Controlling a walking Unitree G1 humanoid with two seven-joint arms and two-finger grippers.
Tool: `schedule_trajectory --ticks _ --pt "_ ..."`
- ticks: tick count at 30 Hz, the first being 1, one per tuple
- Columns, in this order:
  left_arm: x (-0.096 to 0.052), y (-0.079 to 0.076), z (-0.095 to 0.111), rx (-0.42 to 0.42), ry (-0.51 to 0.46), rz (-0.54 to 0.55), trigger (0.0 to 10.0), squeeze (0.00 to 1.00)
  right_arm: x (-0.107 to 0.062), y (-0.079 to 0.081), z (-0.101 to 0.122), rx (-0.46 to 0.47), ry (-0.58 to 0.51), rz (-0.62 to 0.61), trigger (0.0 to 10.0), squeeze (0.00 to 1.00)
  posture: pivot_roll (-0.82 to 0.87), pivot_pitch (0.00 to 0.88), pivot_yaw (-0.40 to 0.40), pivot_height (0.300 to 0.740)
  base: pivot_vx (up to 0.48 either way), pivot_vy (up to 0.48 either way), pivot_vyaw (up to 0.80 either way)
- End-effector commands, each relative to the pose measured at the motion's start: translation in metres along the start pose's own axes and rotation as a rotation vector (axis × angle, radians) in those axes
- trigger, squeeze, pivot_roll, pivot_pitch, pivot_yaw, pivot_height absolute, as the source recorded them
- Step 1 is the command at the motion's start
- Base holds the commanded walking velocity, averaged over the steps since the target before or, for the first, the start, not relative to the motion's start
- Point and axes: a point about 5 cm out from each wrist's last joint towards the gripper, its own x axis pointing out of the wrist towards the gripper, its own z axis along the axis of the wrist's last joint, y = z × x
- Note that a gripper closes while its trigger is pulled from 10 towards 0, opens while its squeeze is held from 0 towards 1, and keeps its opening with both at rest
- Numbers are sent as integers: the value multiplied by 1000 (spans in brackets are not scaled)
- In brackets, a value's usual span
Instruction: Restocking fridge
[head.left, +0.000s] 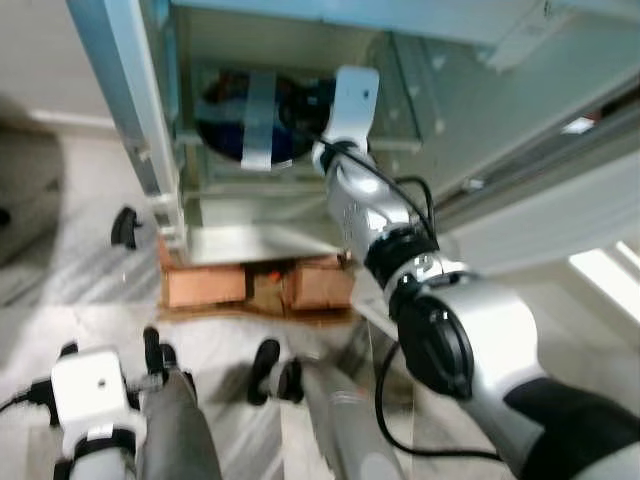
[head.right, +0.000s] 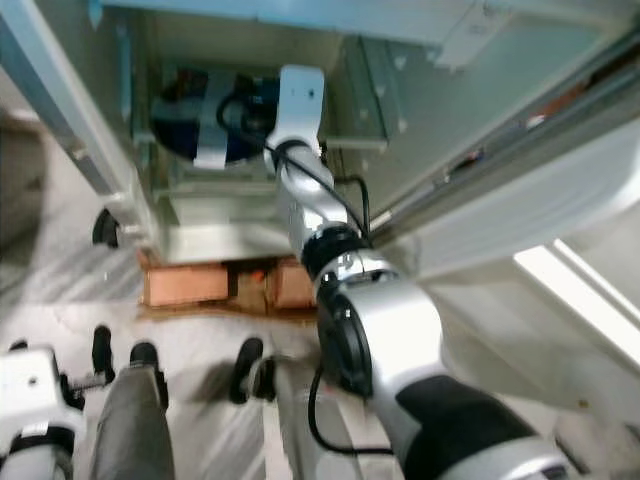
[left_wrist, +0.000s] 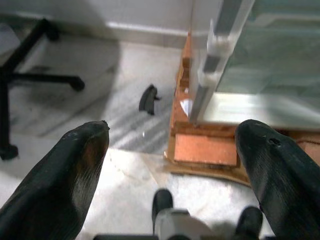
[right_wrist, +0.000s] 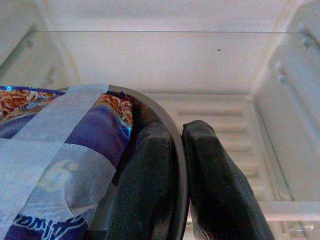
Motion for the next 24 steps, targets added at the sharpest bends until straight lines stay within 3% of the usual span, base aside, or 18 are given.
schedule_trajectory --ticks 1,4,10,12,21,22,23,24 --pt "-7 -3 -3 -2 26 0 10000 0 -3 26 -7 9 42 40 10000 0 383 481 -347 740 0 0 0" --pt "-9 -3 -4 -6 31 3 10000 0 -2 30 -2 -5 34 26 10000 0 380 486 -352 740 0 0 0" --pt "-8 -3 -4 -7 34 6 10000 0 0 11 -4 -33 70 -97 10000 0 375 486 -357 740 0 0 0" --pt "-8 -5 -4 -12 35 12 10000 0 -1 -3 -9 -6 105 -171 10000 0 373 485 -363 740 0 0 0" --pt "-9 -7 -5 -19 39 19 10000 0 -3 -20 -15 -3 134 -270 10000 0 379 481 -366 740 0 0 0" --pt "-8 -7 -5 -20 39 21 10000 0 -3 -20 -16 12 138 -271 10000 247 379 481 -366 740 0 0 0" --pt "-8 -7 -5 -20 39 21 10000 0 -3 -20 -16 12 138 -271 10000 247 379 481 -366 740 0 0 0" --pt "-8 -7 -5 -20 38 22 10000 0 -3 -20 -16 17 139 -271 10000 1000 379 481 -366 740 0 0 0"
